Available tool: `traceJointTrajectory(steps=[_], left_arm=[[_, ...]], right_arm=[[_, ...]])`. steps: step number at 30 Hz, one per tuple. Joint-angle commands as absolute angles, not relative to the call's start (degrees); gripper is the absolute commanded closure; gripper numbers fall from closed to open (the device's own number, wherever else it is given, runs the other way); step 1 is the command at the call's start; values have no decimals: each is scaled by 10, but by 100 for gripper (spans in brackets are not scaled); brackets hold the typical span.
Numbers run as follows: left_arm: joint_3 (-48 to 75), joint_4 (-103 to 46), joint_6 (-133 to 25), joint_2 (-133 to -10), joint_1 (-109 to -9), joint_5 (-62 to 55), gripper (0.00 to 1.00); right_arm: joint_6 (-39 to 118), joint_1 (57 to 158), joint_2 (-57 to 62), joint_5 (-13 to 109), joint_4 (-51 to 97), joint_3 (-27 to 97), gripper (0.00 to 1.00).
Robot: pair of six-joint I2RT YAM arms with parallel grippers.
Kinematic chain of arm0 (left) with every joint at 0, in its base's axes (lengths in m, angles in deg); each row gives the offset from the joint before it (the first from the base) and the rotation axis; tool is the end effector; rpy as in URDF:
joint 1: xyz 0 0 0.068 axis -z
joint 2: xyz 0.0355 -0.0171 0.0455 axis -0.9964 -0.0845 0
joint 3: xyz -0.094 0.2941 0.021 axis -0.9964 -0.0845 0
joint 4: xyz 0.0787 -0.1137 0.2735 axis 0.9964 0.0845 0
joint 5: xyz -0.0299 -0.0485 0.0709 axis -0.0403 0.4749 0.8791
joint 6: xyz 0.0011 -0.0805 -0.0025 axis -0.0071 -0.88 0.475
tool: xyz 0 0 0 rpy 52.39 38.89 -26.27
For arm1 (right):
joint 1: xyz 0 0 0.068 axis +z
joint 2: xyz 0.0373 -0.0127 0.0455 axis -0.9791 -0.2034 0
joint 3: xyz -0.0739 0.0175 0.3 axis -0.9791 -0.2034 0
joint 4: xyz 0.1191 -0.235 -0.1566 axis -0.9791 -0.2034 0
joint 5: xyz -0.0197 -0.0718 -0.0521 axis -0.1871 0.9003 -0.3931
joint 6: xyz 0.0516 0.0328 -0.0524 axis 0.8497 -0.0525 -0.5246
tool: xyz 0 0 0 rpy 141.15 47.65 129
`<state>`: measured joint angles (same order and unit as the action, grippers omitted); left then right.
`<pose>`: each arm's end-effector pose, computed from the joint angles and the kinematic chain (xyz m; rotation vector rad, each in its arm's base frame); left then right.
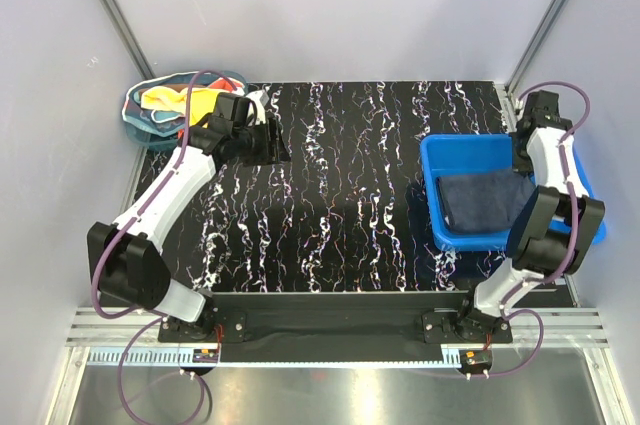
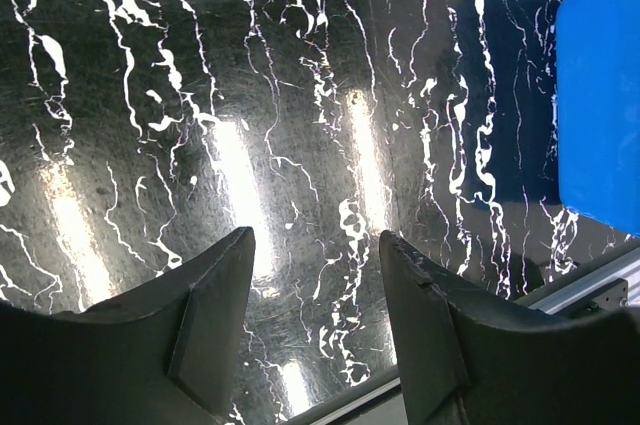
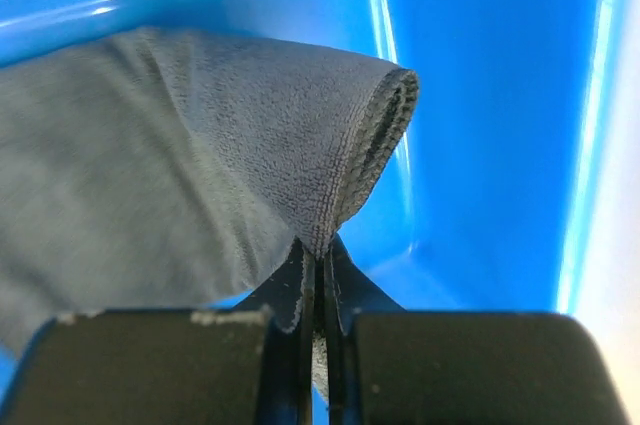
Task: Fold and stack the towels
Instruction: Neatly place the folded towel into the bin, then grab crumpled towel
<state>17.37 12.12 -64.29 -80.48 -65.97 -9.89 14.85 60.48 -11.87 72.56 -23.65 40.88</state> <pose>0.3589 -0.1434 0.3275 0.0566 2.4505 -0.6361 0.3895 -0.1466 0.2767 0.1020 2.6973 -0.6017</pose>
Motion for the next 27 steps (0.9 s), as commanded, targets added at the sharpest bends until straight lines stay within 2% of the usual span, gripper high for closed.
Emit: traceJointTrajectory(steps=[1, 2, 7, 9, 10, 11, 16, 19, 23, 24, 27], left_arm=[[183, 92, -640, -787, -660, -114, 42], [183, 92, -640, -788, -661, -113, 42], [197, 105, -639, -801, -660, -75, 42], [207, 114, -635, -806, -661, -57, 42], [214, 120, -635, -806, -660, -33, 41], [219, 123, -636, -806, -661, -22, 41], [239, 115, -647, -790, -661, 75, 40], [259, 108, -641, -785, -672, 132, 37], [325, 124, -623, -841, -757, 158, 37], [344, 132, -616, -859, -771, 179, 37], [431, 165, -601, -940, -826, 211, 37]], right_arm=[[123, 582, -156, 745, -159, 396, 99], [116, 577, -161, 748, -147, 392, 95], [114, 559, -212, 800, -170, 423, 53], [131, 558, -218, 805, -175, 450, 45], [139, 558, -219, 798, -195, 463, 13], [158, 559, -221, 793, -207, 477, 6], [210, 577, -206, 764, -268, 556, 7], [239, 623, -187, 744, -271, 586, 8], [316, 738, -185, 724, -301, 658, 7], [324, 760, -184, 727, -303, 685, 1], [348, 839, -172, 688, -308, 720, 0]])
